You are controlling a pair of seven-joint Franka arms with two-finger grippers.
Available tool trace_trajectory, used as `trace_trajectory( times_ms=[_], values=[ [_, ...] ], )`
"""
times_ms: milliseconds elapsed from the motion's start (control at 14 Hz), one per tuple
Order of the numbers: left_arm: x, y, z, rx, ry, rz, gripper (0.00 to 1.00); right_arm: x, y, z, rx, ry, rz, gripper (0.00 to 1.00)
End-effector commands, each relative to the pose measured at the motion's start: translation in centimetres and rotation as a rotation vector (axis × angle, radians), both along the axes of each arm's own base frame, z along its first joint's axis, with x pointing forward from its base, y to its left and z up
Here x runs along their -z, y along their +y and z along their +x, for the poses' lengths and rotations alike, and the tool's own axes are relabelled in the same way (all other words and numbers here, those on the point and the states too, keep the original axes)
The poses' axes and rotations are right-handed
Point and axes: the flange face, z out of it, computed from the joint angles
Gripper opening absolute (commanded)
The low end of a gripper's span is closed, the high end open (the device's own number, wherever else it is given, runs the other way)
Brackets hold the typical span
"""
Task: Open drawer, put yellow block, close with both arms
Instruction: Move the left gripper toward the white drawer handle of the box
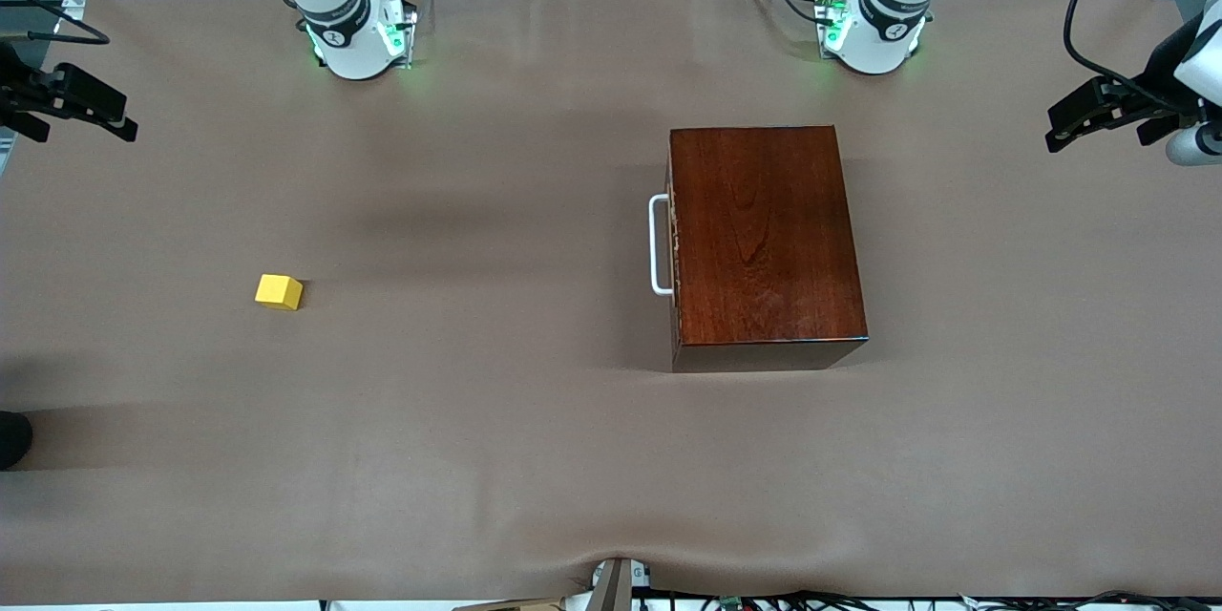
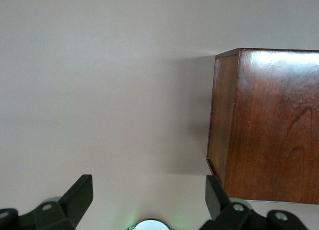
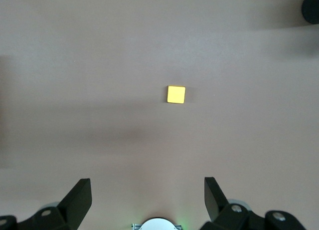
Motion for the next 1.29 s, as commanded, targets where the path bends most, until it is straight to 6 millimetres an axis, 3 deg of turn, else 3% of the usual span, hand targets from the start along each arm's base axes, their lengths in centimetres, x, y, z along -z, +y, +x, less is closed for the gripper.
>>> trace_trajectory(
  times_ms=[0,643,1071,1214],
  values=[
    [-0.3,0.2,-0.1,0.007,0.002,0.017,1.00,-0.5,-0.2,0.2,-0.004,-0.005,0.002,1.00],
    [-0.3,0.2,-0.1,-0.007,0.001,0.017,1.00,-0.4,-0.1,0.2,-0.006,-0.005,0.002,1.00],
    [0.5,-2.1,0.3,0.036,0.016,0.016,1.00,-0.4,-0.2,0.3,-0.002,-0.006,0.002,1.00],
    [0.5,-4.4,1.4,0.082,0.008,0.009,1.00,-0.4,-0.2,0.3,-0.004,-0.008,0.002,1.00]
  ],
)
